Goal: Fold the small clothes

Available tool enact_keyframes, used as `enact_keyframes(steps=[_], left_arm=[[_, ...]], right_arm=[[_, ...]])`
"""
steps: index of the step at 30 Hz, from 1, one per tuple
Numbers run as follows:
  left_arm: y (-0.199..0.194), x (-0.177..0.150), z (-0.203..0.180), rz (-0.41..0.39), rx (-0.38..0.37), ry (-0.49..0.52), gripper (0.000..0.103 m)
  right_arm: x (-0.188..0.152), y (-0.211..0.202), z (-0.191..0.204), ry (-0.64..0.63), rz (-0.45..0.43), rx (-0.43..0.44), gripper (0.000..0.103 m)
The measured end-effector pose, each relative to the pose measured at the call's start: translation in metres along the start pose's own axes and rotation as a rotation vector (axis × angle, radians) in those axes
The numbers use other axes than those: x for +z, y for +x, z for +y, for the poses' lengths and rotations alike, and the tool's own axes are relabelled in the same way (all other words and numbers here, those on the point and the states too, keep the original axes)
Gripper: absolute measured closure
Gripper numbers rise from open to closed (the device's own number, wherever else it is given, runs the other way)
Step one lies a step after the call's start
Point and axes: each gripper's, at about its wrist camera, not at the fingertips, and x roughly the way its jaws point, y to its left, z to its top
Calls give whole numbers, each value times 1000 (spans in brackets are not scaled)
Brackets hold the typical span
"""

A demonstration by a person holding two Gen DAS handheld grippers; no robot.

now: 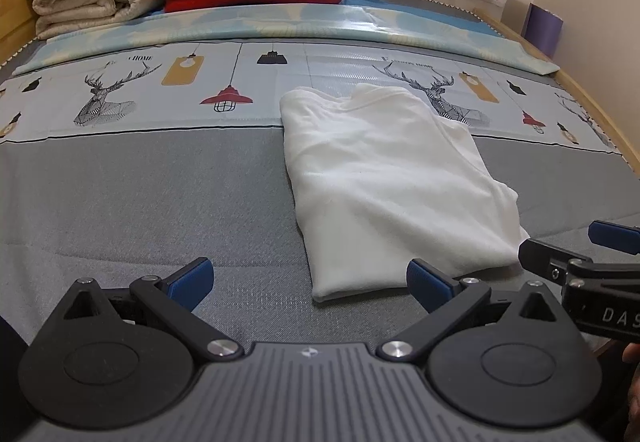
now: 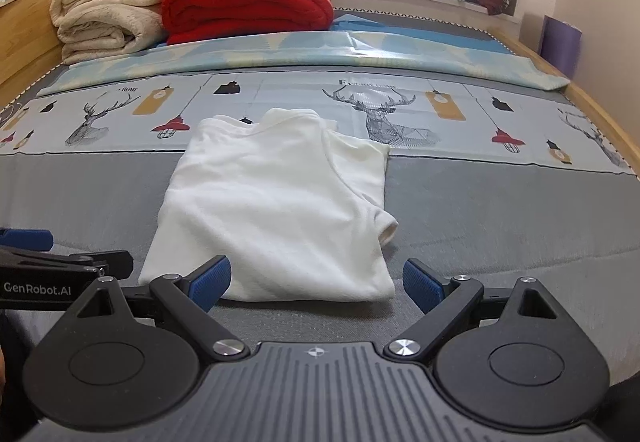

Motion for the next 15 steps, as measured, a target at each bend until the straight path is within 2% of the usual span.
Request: enact_keyframes(steps=[15], left_arm=[[-1,0,-1,-1,-5,1,0]], right_arm=[[0,-2,8,-33,-13,11,10]])
